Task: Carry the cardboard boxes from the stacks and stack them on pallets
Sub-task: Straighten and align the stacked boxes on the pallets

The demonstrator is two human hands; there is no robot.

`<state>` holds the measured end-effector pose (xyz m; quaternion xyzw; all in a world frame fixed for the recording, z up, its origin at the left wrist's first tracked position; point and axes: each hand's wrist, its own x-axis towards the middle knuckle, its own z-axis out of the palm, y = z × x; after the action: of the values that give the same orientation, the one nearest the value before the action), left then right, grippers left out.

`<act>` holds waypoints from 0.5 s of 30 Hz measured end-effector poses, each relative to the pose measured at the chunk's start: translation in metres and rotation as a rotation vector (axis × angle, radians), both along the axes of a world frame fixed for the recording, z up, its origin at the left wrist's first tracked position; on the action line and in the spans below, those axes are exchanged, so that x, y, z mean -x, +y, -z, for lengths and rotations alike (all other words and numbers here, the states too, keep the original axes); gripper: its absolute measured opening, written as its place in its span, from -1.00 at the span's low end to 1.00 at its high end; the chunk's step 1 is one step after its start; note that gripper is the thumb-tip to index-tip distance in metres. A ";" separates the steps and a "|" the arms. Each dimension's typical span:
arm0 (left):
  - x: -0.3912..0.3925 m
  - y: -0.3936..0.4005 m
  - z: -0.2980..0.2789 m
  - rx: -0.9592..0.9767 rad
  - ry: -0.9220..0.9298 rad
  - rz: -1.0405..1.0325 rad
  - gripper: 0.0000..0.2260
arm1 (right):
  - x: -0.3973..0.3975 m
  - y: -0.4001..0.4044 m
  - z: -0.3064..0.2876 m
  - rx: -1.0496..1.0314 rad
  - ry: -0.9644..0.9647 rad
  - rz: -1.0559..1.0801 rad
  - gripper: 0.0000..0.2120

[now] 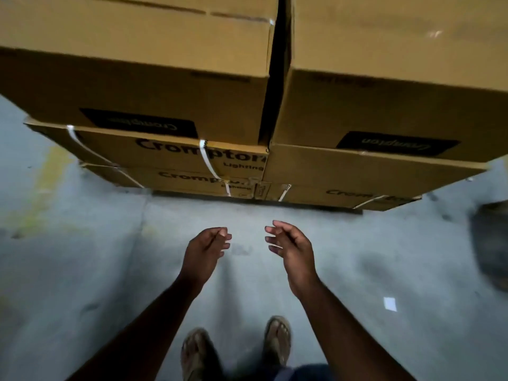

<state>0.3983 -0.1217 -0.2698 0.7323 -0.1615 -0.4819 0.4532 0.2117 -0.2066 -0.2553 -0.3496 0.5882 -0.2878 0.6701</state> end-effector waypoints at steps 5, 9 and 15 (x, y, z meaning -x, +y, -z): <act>-0.017 -0.039 0.156 -0.043 -0.042 -0.011 -0.78 | -0.020 -0.034 0.157 -0.046 -0.069 0.113 -0.85; -0.025 -0.079 0.252 -0.031 -0.051 -0.042 -0.71 | -0.030 -0.083 0.257 -0.165 -0.179 0.232 -0.81; -0.046 -0.150 0.345 0.117 0.544 -0.232 0.05 | -0.026 -0.149 0.339 -0.340 -0.433 0.287 -0.43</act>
<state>0.4439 -0.2719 -0.6151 0.5625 0.0233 -0.5954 0.5732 0.2373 -0.3560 -0.5939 -0.0766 0.5150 -0.3445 0.7812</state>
